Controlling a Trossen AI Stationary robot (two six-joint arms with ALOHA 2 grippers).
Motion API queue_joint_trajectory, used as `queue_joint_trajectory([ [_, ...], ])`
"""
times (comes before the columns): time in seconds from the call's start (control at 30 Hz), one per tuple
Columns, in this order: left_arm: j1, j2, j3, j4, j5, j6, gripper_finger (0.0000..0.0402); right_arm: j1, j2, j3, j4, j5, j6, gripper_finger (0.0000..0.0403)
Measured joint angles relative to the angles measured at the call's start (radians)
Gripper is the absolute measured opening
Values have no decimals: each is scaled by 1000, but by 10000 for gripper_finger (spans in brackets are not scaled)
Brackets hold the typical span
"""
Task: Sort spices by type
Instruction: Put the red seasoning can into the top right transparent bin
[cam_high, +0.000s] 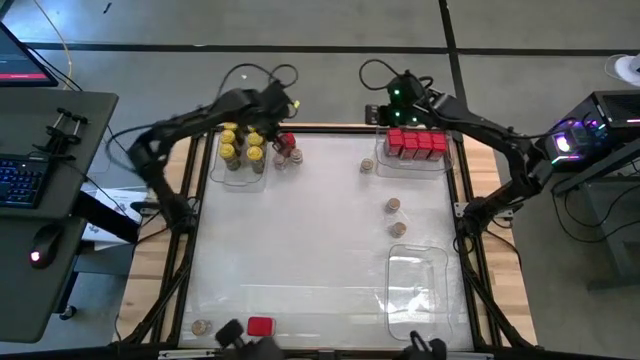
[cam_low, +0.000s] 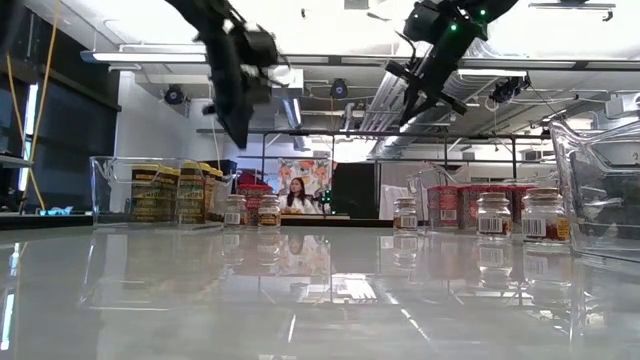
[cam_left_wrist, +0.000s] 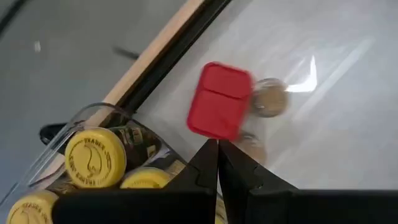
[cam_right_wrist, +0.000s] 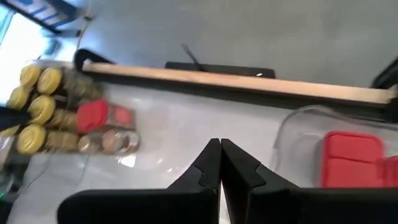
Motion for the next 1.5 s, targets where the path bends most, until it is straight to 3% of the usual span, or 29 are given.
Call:
queue_joint_trajectory([
  [0.23, 12, 212, 158, -76, 17, 15, 0, 79, -3, 0, 64, -100, -14, 0],
  [0.57, 20, 294, 178, -91, 19, -3, 0, 124, -161, 0, 172, -125, 6, 0],
  [0.83, -2, 336, 179, 192, 40, 18, 0, 141, -321, 0, 170, -57, 8, 0],
  [1.2, -133, 390, 181, 338, 205, -39, 0, 210, -376, 0, 152, 41, 25, 0],
  [1.5, -280, 389, 181, 153, 383, -68, 0, 211, -374, 0, 95, 67, 7, 0],
])
